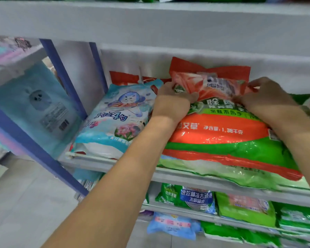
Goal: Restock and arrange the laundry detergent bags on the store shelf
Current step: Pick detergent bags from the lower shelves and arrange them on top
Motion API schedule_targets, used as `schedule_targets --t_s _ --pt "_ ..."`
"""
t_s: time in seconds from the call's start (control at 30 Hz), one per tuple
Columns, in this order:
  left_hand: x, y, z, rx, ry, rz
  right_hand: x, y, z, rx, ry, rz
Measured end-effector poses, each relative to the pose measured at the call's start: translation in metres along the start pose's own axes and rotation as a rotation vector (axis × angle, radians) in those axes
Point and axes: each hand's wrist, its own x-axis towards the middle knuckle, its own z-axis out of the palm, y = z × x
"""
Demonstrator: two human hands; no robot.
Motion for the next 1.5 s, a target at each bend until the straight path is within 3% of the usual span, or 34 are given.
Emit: schedule_targets --t_s 0.17,0.43,0.53,0.6,0.67,0.73,0.77,0.83,1.0,1.13,1.27,1.5 --pt "-0.012 0.003 -0.002 0.029 -0.036 -0.061 -0.011 0.011 0.002 0.059 -0.032 0.047" --pt "-0.050 -0.009 -0.041 0.228 0.067 0.121 -0.021 0.002 0.001 -0.120 0.061 -0.001" --pt "-0.060 -0.027 -0.095 0.291 0.211 0.186 -0.006 0.011 0.015 -0.297 0.185 -0.130" --pt "-0.056 -0.036 -0.126 0.422 0.294 0.150 -0.046 -0.029 0.029 -0.248 0.249 -0.232" --pt "-0.047 -0.048 -0.149 0.556 0.326 0.013 -0.092 -0.070 0.046 -0.192 0.108 -0.422" --pt "-0.036 -0.060 -0.165 0.542 0.249 -0.220 -0.118 -0.090 0.077 -0.069 -0.115 -0.563" --pt "-0.033 -0.063 -0.169 0.497 0.198 -0.306 -0.125 -0.096 0.096 -0.077 -0.275 -0.514" --pt "-0.030 -0.067 -0.174 0.460 0.143 -0.385 -0.123 -0.107 0.132 -0.095 -0.388 -0.350" --pt "-0.023 -0.067 -0.178 0.386 0.108 -0.456 -0.108 -0.126 0.174 -0.032 -0.254 0.064" --pt "-0.021 -0.076 -0.186 0.176 0.172 -0.508 -0.102 -0.120 0.179 0.316 -0.377 0.366" --pt "-0.030 -0.062 -0.195 -0.053 0.210 -0.515 -0.105 -0.100 0.168 0.668 -0.416 0.326" --pt "-0.031 -0.040 -0.217 -0.189 0.147 -0.480 -0.118 -0.107 0.155 0.904 -0.462 0.308"
